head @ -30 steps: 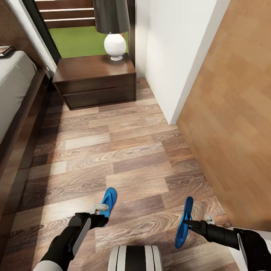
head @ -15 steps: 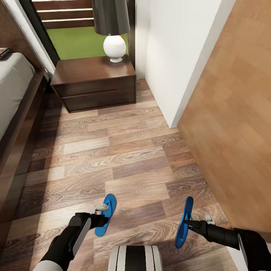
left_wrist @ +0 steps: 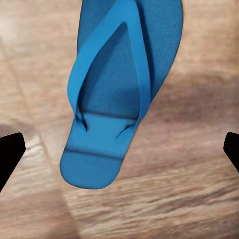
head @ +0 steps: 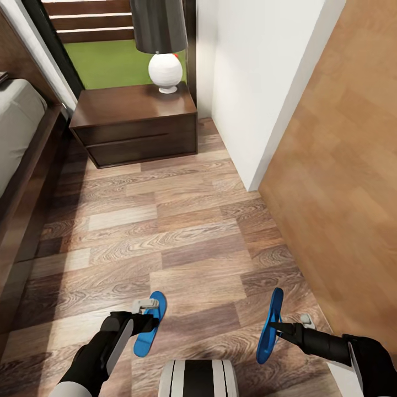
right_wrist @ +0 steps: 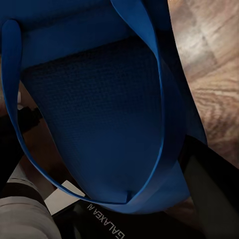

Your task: In the bedroom, move the book from the bed onto either nightstand, and place the two sandals side by side next to the bed.

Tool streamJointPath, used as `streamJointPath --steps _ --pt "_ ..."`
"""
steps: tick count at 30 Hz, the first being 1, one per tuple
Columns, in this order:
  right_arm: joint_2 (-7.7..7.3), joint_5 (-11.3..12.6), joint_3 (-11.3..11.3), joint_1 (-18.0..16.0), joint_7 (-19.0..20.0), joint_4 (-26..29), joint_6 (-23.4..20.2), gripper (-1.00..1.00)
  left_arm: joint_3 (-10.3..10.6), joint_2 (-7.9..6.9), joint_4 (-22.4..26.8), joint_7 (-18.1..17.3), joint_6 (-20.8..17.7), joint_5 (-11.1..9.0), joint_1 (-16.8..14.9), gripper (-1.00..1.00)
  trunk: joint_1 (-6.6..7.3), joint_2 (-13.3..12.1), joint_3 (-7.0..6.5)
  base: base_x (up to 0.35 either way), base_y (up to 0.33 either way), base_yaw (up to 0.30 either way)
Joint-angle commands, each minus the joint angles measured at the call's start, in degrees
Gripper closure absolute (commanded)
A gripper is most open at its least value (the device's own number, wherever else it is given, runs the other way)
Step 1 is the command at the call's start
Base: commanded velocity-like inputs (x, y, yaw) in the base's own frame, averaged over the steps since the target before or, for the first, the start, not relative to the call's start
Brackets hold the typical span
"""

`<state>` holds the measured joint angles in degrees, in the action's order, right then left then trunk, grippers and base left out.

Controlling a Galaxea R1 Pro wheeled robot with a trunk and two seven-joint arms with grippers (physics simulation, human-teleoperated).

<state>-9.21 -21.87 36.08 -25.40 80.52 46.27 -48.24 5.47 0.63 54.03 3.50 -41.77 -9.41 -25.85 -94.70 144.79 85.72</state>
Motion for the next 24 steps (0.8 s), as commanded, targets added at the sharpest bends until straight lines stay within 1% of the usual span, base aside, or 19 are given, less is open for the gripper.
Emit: streamJointPath --steps 1,6,23,24 --pt "0.05 -0.6 0.2 0.0 0.6 0.0 -0.5 1.0 0.1 -0.01 0.1 0.4 -0.3 -0.5 0.0 -1.0 0.01 0.0 0.04 0.003 -0.002 0.0" --pt "0.05 -0.6 0.2 0.0 0.5 0.0 -0.5 1.0 0.0 -0.01 0.1 0.4 -0.4 -0.5 0.0 -1.0 0.01 0.0 0.04 0.001 0.0 0.0" --pt "0.07 -0.6 0.2 -0.1 0.6 0.0 -0.5 1.0 -0.1 -0.01 0.1 0.4 -0.3 -0.5 0.0 -1.0 -0.43 0.2 3.8 0.0 0.0 0.0" --pt "0.07 -0.6 0.2 -0.1 0.6 0.0 -0.5 1.0 -0.1 -0.01 0.1 0.5 -0.3 -0.5 0.0 -1.0 -0.43 0.2 3.8 0.0 0.0 0.0"
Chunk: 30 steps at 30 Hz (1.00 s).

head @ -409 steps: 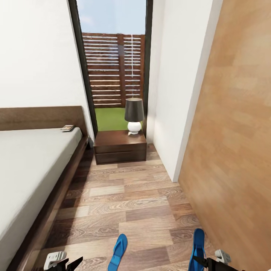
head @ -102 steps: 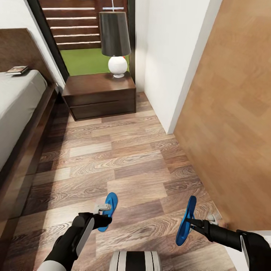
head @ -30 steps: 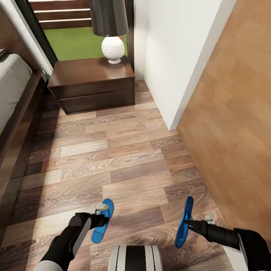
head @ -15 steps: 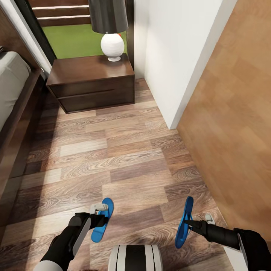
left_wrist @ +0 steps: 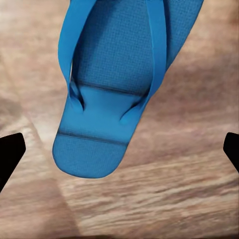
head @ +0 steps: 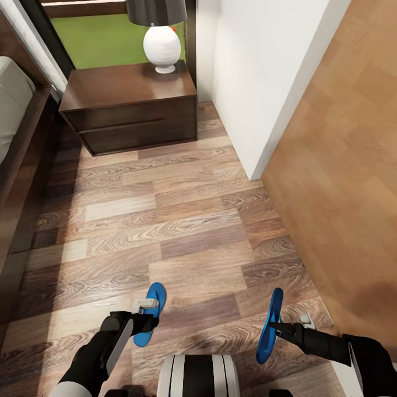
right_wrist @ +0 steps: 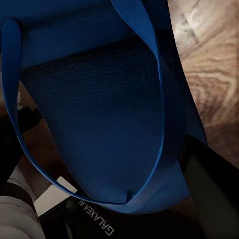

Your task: In the bedroom, move the book from the bed onto either nightstand, and place the two sandals side by side next to the bed.

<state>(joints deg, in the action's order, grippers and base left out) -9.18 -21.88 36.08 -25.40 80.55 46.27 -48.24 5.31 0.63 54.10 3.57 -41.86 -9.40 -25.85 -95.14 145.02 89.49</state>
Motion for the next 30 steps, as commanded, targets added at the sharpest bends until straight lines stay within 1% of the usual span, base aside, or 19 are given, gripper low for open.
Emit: streamJointPath --steps 1,13,17,22,30 --pt "0.04 -0.6 0.2 0.0 0.5 0.0 -0.5 1.0 0.1 -0.02 0.1 0.4 -0.2 -0.5 0.0 -1.0 0.01 0.0 0.03 0.0 0.0 0.0" --pt "0.12 -0.6 0.2 0.0 0.5 0.0 -0.5 1.0 0.0 -0.17 0.2 0.5 0.0 -0.3 0.0 -1.0 0.01 0.0 0.03 0.0 0.0 0.0" --pt "0.11 -0.6 0.2 0.0 0.5 0.0 -0.5 1.0 0.0 -0.63 0.1 0.5 0.0 -0.2 0.0 -1.0 -0.09 0.1 0.92 0.0 0.0 0.0" --pt "0.09 -0.6 0.2 -0.1 0.5 0.0 -0.5 1.0 0.2 -0.95 0.1 0.5 0.0 -0.2 0.0 -1.0 -0.09 0.1 0.92 0.0 0.0 0.0" --pt "0.11 -0.6 0.1 -0.1 0.5 0.0 -0.5 1.0 0.2 -0.92 0.1 0.5 0.1 -0.2 0.0 -1.0 -0.09 0.1 0.92 0.0 0.0 0.0"
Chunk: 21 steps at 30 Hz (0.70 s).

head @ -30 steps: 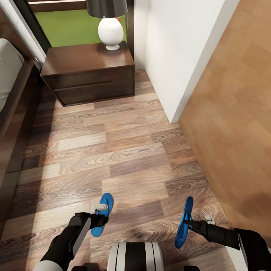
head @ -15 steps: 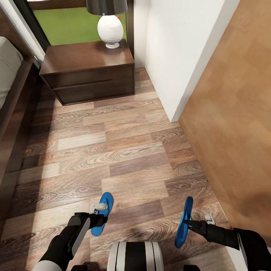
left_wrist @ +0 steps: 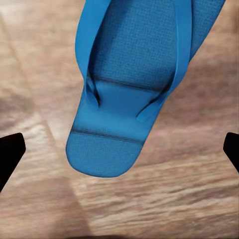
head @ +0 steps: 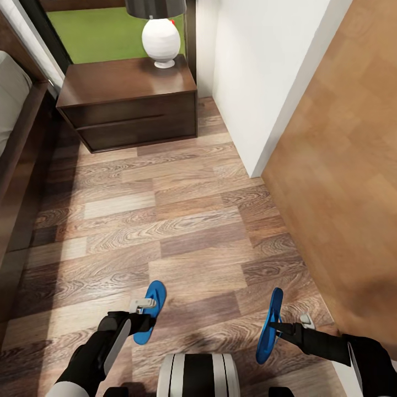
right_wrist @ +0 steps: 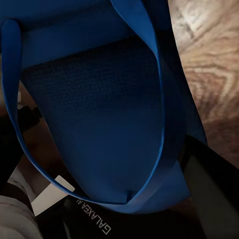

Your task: In the bedroom, move the book from the bed onto either nightstand, and place the two sandals side by side next to the bed.

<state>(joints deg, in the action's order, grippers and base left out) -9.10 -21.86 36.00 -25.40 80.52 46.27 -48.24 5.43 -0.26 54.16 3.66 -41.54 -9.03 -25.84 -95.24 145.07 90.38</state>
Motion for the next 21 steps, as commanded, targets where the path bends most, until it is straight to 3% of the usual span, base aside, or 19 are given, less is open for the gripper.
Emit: streamJointPath --steps 1,15,21 --pt "0.05 -0.6 0.2 0.0 0.5 0.0 -0.5 1.0 0.1 -0.02 0.1 0.4 -0.2 -0.5 0.0 -1.0 0.01 0.0 0.03 0.008 0.0 0.0" --pt "0.05 -0.6 0.2 -0.1 0.6 0.0 -0.5 1.0 0.4 -0.01 0.0 0.3 -0.2 -0.5 0.0 -1.0 0.01 0.0 0.03 0.091 -0.002 0.0" --pt "0.05 -0.6 0.2 0.0 0.6 0.0 -0.5 1.0 0.4 0.07 0.0 0.3 -0.3 -0.6 0.0 -1.0 0.01 0.0 0.03 0.168 -0.109 0.0"
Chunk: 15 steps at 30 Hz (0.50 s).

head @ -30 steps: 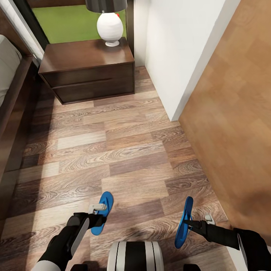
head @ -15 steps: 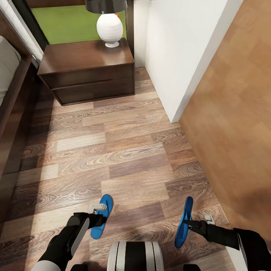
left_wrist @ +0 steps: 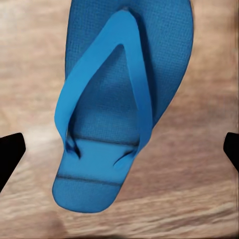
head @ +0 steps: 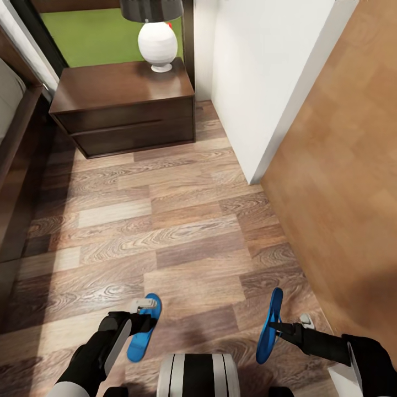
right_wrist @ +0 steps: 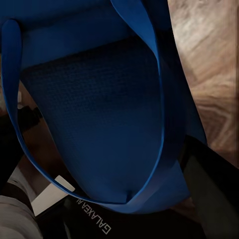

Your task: In the bedroom, move the book from the bed onto either nightstand, and place the two sandals side by side next to the bed.

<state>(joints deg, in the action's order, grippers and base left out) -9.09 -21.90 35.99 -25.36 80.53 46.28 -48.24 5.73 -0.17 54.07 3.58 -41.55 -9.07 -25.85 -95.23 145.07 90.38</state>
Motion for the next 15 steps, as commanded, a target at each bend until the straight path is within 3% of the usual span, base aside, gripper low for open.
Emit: streamJointPath --steps 1,15 --pt "0.04 -0.6 0.2 -0.1 0.6 0.0 -0.5 1.0 0.1 -0.02 0.1 0.4 -0.3 -0.6 0.0 -1.0 0.0 0.0 0.03 0.082 -0.061 0.0" --pt "0.04 -0.5 0.2 -0.1 0.7 0.0 -0.5 1.0 0.0 -0.01 0.1 0.4 -0.3 -0.6 0.0 -1.0 0.0 0.0 0.03 0.011 -0.008 0.0"
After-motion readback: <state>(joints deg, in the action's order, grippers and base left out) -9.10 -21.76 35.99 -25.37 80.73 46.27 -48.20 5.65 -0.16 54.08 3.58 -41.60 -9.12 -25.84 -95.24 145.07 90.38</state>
